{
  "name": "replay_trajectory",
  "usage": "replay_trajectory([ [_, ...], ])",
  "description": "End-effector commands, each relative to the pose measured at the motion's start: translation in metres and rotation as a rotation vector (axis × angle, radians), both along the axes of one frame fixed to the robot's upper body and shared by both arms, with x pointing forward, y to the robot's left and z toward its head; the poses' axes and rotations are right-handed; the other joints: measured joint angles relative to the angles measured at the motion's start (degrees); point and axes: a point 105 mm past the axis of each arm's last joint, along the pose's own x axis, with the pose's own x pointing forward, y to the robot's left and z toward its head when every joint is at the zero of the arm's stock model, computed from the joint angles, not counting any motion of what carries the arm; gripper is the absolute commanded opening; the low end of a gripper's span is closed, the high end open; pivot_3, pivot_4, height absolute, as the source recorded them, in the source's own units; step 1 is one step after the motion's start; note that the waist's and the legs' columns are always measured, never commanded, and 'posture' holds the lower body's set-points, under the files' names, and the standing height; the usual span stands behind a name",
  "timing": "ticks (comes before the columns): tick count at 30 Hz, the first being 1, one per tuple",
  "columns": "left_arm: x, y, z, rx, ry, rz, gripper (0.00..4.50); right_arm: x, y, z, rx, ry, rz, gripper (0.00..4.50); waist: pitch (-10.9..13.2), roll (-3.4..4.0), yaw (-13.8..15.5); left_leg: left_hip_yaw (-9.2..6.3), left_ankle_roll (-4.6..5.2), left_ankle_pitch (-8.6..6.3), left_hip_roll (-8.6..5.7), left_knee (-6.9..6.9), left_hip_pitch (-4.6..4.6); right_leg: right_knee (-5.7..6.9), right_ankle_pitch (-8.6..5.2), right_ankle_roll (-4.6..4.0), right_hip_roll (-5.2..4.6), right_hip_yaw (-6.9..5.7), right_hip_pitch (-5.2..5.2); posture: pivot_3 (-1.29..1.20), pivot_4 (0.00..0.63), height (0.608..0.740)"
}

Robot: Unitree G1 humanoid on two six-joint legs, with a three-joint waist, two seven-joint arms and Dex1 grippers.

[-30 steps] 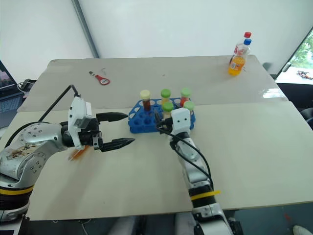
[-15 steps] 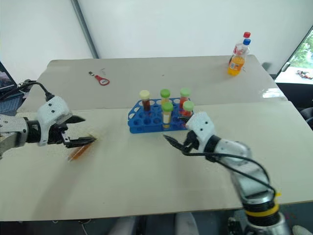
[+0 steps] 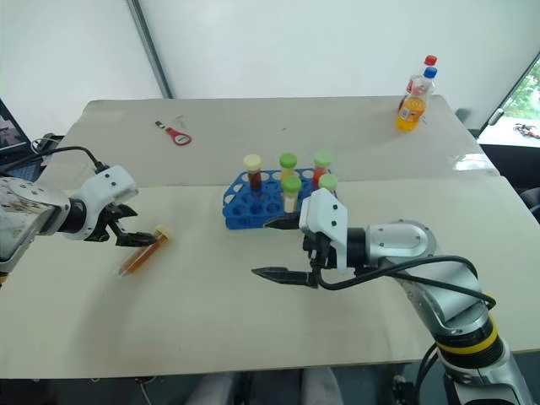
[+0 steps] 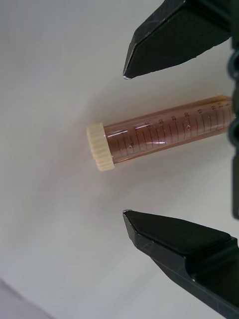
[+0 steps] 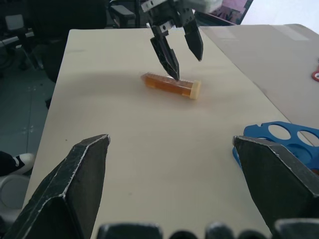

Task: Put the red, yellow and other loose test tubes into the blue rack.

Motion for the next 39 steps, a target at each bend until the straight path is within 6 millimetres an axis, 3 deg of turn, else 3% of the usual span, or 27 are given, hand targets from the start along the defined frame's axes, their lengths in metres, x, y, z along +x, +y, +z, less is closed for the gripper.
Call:
replay_trajectory([
  [1,0.007,0.005,0.005,0.013,0.008,0.038,4.50,-0.009,0.005,0.007,0.014,-0.039,0.043,4.39,0.0,-0.01,0.0,0.00,0.00,0.00,-0.01,0.00,0.00,0.00,0.00,0.00,0.00,0.00,0.00,0.00,0.150,0.740],
  [8,0.004,0.001,-0.017,0.016,0.116,0.077,4.50,-0.010,0.007,0.005,0.019,-0.039,0.037,4.39,0.0,-0.03,0.0,-0.01,0.00,0.00,0.01,0.04,-0.01,0.02,0.00,0.00,0.00,0.00,-0.01,0.00,0.150,0.740],
  [18,0.001,0.002,-0.022,0.046,0.177,0.094,4.50,-0.012,0.005,0.005,0.023,-0.016,0.026,4.39,0.0,-0.03,0.0,-0.01,0.00,0.00,0.01,0.10,-0.01,0.04,0.00,0.00,0.00,0.01,0.00,0.00,0.150,0.740],
  [21,0.002,0.002,-0.030,0.066,0.184,0.091,3.60,-0.011,0.001,0.001,-0.024,-0.006,-0.001,4.43,0.0,-0.03,0.1,-0.01,0.00,0.00,0.01,0.10,-0.02,0.04,0.00,0.00,0.00,0.02,-0.01,0.00,0.150,0.740],
  [26,0.006,-0.001,-0.036,0.063,0.186,0.098,1.22,-0.008,-0.007,0.001,-0.069,0.000,-0.040,4.43,0.0,-0.03,0.3,-0.01,0.00,0.00,0.01,0.11,-0.01,0.04,0.00,0.00,-0.01,0.02,0.01,0.00,0.150,0.740],
  [27,0.006,-0.001,-0.036,0.064,0.185,0.096,0.92,-0.009,-0.008,0.002,-0.070,0.001,-0.043,4.43,0.0,-0.03,0.4,-0.01,0.00,0.00,0.01,0.11,-0.01,0.04,0.00,0.00,-0.02,0.02,0.01,0.00,0.150,0.740],
  [29,0.007,-0.003,-0.036,0.057,0.179,0.093,0.88,-0.009,-0.011,0.003,-0.071,0.005,-0.050,4.43,0.0,-0.03,0.6,-0.01,0.00,0.00,0.01,0.12,0.00,0.05,0.00,0.00,-0.02,0.02,0.03,0.00,0.150,0.740],
  [34,0.013,-0.014,-0.016,-0.004,0.119,0.007,0.88,-0.011,-0.020,0.002,-0.095,0.017,-0.075,4.43,0.0,-0.04,1.2,-0.01,0.00,0.00,0.02,0.19,0.00,0.05,0.00,0.00,-0.03,0.02,0.06,0.00,0.150,0.740],
  [39,0.027,-0.061,0.049,-0.255,-0.042,-0.208,0.88,-0.014,-0.041,0.002,-0.133,0.032,-0.142,4.43,0.0,-0.06,2.2,-0.32,0.08,-0.04,0.03,0.75,-0.61,0.06,0.00,0.00,-0.03,-0.38,-0.13,0.00,0.150,0.740],
])
